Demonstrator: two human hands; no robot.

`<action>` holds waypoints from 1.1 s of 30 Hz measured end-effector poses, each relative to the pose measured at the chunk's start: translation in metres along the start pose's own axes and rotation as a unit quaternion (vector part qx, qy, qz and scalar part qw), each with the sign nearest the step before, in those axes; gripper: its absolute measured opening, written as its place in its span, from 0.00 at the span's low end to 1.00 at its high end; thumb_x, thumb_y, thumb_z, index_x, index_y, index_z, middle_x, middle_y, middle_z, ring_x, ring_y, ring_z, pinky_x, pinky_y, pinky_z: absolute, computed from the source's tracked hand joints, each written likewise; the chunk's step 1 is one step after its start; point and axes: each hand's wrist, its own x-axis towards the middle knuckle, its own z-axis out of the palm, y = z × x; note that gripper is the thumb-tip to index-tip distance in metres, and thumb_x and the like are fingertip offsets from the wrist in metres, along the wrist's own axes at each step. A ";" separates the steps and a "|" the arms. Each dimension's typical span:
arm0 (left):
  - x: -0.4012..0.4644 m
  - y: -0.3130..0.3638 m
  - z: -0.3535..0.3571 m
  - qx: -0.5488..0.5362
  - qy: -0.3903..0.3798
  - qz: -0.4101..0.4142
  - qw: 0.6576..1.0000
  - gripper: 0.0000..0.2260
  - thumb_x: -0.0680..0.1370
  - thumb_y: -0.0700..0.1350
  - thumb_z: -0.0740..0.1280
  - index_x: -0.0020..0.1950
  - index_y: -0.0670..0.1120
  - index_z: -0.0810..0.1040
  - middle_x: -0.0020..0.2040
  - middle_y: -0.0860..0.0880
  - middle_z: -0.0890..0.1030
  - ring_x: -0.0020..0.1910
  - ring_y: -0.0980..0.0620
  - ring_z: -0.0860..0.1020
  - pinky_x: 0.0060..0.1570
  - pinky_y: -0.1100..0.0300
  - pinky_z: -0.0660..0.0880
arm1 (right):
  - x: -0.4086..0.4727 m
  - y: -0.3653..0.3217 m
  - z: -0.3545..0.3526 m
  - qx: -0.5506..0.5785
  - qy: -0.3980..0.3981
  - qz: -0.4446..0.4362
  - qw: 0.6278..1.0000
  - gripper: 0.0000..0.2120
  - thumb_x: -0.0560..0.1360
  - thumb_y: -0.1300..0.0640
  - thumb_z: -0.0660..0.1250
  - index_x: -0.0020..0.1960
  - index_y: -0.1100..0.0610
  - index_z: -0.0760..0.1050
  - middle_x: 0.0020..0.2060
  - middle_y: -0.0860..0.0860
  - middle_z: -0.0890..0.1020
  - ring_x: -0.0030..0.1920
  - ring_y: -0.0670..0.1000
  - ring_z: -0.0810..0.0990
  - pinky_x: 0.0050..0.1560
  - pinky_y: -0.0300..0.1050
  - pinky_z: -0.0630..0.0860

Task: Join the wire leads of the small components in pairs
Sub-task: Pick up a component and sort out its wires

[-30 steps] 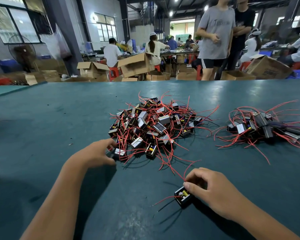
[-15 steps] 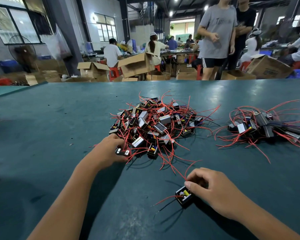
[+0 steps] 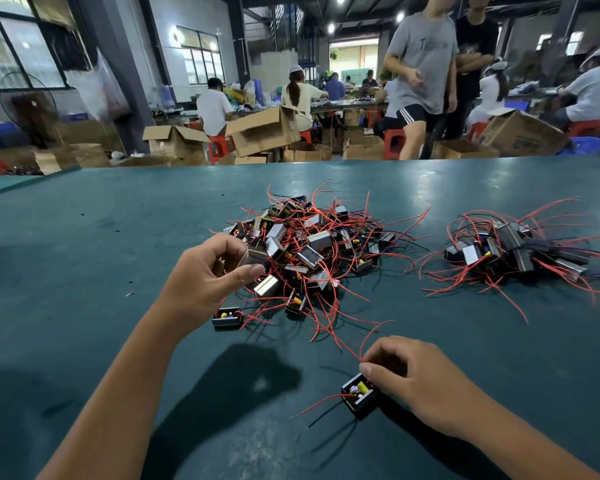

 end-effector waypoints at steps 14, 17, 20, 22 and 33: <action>-0.030 0.034 0.108 0.226 -0.073 0.309 0.921 0.07 0.76 0.36 0.71 0.53 0.42 0.80 0.57 0.47 0.77 0.49 0.48 0.80 0.43 0.52 0.79 | -0.002 -0.029 -0.010 0.355 0.081 -0.043 0.930 0.15 0.76 0.48 0.66 0.51 0.61 0.79 0.39 0.59 0.83 0.36 0.52 0.80 0.26 0.42 0.72; -0.032 0.034 0.116 0.213 -0.099 0.326 0.916 0.12 0.75 0.33 0.71 0.58 0.41 0.81 0.60 0.46 0.77 0.54 0.50 0.80 0.52 0.57 0.78 | 0.000 -0.029 -0.011 0.396 0.118 -0.024 0.910 0.14 0.72 0.52 0.69 0.50 0.63 0.79 0.37 0.59 0.82 0.34 0.53 0.79 0.26 0.42 0.72; -0.034 0.033 0.115 0.159 -0.076 0.321 0.930 0.11 0.77 0.34 0.70 0.59 0.39 0.82 0.62 0.45 0.78 0.58 0.53 0.79 0.56 0.60 0.77 | 0.002 -0.024 -0.016 0.412 0.139 -0.014 0.900 0.15 0.70 0.55 0.68 0.51 0.65 0.79 0.37 0.59 0.82 0.33 0.51 0.77 0.27 0.41 0.72; -0.033 0.033 0.114 0.105 -0.029 0.310 0.944 0.05 0.77 0.35 0.70 0.52 0.39 0.82 0.56 0.46 0.80 0.51 0.54 0.80 0.50 0.62 0.77 | 0.003 -0.022 -0.018 0.427 0.145 -0.010 0.892 0.16 0.68 0.55 0.70 0.50 0.66 0.79 0.36 0.58 0.82 0.33 0.50 0.77 0.27 0.40 0.72; -0.037 0.028 0.126 -0.201 -0.146 -0.105 0.963 0.16 0.75 0.45 0.73 0.62 0.49 0.79 0.48 0.45 0.82 0.37 0.48 0.81 0.35 0.56 0.79 | 0.001 -0.021 -0.013 0.325 0.145 -0.031 0.934 0.08 0.76 0.64 0.69 0.48 0.53 0.83 0.30 0.52 0.78 0.29 0.50 0.73 0.27 0.42 0.71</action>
